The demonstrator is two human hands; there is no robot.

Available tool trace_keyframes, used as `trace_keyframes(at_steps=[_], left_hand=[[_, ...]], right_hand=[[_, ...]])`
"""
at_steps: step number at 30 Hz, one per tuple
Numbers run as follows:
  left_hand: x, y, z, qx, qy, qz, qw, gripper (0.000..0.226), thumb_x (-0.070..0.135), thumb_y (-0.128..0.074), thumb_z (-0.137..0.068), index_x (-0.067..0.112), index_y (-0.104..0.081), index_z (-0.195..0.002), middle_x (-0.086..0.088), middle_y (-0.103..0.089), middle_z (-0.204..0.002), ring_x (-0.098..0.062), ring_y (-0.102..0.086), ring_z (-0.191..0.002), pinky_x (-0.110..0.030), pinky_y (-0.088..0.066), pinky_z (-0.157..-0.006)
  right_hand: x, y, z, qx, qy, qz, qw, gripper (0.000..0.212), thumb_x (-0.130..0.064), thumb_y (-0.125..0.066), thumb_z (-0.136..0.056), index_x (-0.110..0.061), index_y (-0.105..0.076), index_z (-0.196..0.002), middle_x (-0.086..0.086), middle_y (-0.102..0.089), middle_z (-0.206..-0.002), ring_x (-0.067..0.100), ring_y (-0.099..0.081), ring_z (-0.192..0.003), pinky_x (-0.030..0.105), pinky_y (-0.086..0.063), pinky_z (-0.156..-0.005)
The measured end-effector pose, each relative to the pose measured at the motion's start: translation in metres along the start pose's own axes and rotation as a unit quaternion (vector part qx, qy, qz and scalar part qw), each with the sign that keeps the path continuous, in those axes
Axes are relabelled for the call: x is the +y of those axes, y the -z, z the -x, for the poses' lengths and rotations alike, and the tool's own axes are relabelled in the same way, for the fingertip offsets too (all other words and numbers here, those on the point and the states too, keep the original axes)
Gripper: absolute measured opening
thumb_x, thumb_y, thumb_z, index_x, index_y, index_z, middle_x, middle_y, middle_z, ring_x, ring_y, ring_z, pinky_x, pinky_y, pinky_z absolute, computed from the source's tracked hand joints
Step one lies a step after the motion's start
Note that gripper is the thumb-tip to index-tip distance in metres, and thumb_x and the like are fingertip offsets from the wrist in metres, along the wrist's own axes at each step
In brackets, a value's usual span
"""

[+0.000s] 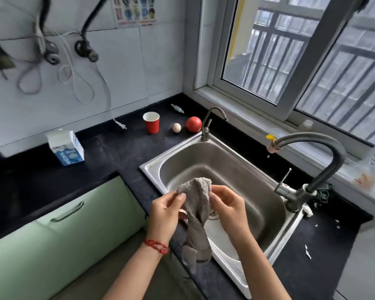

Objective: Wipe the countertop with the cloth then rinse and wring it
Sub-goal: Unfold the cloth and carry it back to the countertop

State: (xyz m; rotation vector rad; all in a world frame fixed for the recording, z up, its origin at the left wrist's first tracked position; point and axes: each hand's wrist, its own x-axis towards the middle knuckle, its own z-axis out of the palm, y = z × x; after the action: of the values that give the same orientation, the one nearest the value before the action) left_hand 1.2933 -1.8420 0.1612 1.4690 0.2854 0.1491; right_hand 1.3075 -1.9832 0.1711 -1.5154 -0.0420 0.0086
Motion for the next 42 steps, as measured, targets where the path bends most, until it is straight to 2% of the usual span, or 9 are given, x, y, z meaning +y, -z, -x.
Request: trace_keyframes(at_steps=[5,8,11,14,17,23,31,36,42], left_hand=[[0.007,0.029,0.004,0.023,0.04,0.072,0.996,0.035,0.004,-0.054,-0.087,0.015,-0.07,-0.057,0.005,-0.067,-0.051,-0.007,-0.061,-0.051,-0.019,-0.052,-0.048],[0.01,0.046,0.005,0.05,0.029,0.052,0.997,0.032,0.002,-0.054,-0.086,0.016,-0.069,-0.061,0.006,-0.068,-0.052,-0.007,-0.063,-0.053,-0.023,-0.054,-0.053],[0.011,0.065,0.009,0.029,0.012,0.033,0.999,0.031,0.001,-0.053,-0.086,0.016,-0.069,-0.064,0.006,-0.07,-0.054,-0.003,-0.064,-0.053,-0.019,-0.053,-0.049],[0.011,0.09,0.009,0.022,-0.002,0.022,1.0,0.032,0.003,-0.053,-0.086,0.018,-0.072,-0.065,0.004,-0.072,-0.059,-0.008,-0.066,-0.059,-0.021,-0.054,-0.051],[0.013,0.12,0.005,0.049,-0.02,0.037,0.998,0.033,0.003,-0.052,-0.087,0.019,-0.072,-0.065,0.004,-0.072,-0.062,-0.009,-0.065,-0.063,-0.021,-0.055,-0.057],[0.023,0.175,0.002,0.126,-0.049,0.057,0.989,0.024,0.006,-0.059,-0.084,0.018,-0.07,-0.066,0.013,-0.073,-0.062,0.004,-0.065,-0.061,-0.009,-0.05,-0.056],[0.039,0.254,-0.004,0.158,-0.044,0.122,0.979,0.018,0.003,-0.061,-0.081,0.014,-0.065,-0.068,0.006,-0.07,-0.06,-0.001,-0.065,-0.059,-0.013,-0.052,-0.053],[0.056,0.298,-0.003,0.139,-0.056,0.152,0.977,0.014,0.004,-0.053,-0.087,0.01,-0.062,-0.077,0.0,-0.066,-0.073,-0.009,-0.064,-0.067,-0.02,-0.057,-0.059],[0.051,0.345,0.011,0.226,-0.045,0.113,0.967,0.014,0.009,-0.052,-0.089,0.009,-0.059,-0.077,-0.003,-0.063,-0.07,-0.011,-0.064,-0.06,-0.019,-0.053,-0.05]], right_hand=[[0.006,-0.031,0.002,0.059,0.058,0.141,0.986,0.022,-0.014,-0.067,-0.081,-0.034,-0.06,-0.088,-0.002,-0.063,-0.07,0.01,-0.057,-0.06,0.028,-0.05,-0.059],[0.009,-0.059,0.01,0.058,0.129,0.195,0.97,0.009,-0.026,-0.059,-0.087,-0.034,-0.061,-0.086,-0.007,-0.065,-0.082,0.005,-0.06,-0.071,0.022,-0.048,-0.064],[0.013,-0.087,0.018,0.008,0.093,0.201,0.975,0.008,-0.037,-0.059,-0.083,-0.03,-0.06,-0.087,-0.002,-0.066,-0.084,0.011,-0.062,-0.076,0.029,-0.05,-0.068],[0.006,-0.108,0.018,-0.024,0.057,0.155,0.986,0.014,-0.023,-0.072,-0.077,-0.016,-0.063,-0.085,0.001,-0.068,-0.076,0.014,-0.062,-0.068,0.028,-0.051,-0.061],[-0.002,-0.125,0.014,-0.059,0.012,-0.013,0.998,0.007,-0.006,-0.071,-0.073,-0.006,-0.067,-0.079,0.001,-0.068,-0.065,0.011,-0.061,-0.06,0.021,-0.05,-0.054],[-0.004,-0.183,0.013,-0.142,-0.039,-0.149,0.978,0.02,-0.013,-0.07,-0.065,-0.013,-0.067,-0.085,0.006,-0.071,-0.079,0.019,-0.065,-0.073,0.032,-0.055,-0.068],[-0.001,-0.259,0.012,-0.198,0.005,-0.071,0.978,0.008,-0.011,-0.065,-0.075,-0.012,-0.072,-0.081,-0.002,-0.072,-0.071,0.01,-0.064,-0.068,0.021,-0.052,-0.062],[0.005,-0.304,0.015,-0.3,-0.03,-0.109,0.947,0.029,-0.013,-0.067,-0.072,-0.012,-0.064,-0.101,0.001,-0.07,-0.089,0.016,-0.063,-0.086,0.027,-0.051,-0.072],[-0.008,-0.344,0.019,-0.437,-0.005,0.079,0.896,0.008,-0.012,-0.068,-0.076,-0.007,-0.068,-0.082,-0.001,-0.068,-0.072,0.013,-0.062,-0.069,0.031,-0.05,-0.062]])
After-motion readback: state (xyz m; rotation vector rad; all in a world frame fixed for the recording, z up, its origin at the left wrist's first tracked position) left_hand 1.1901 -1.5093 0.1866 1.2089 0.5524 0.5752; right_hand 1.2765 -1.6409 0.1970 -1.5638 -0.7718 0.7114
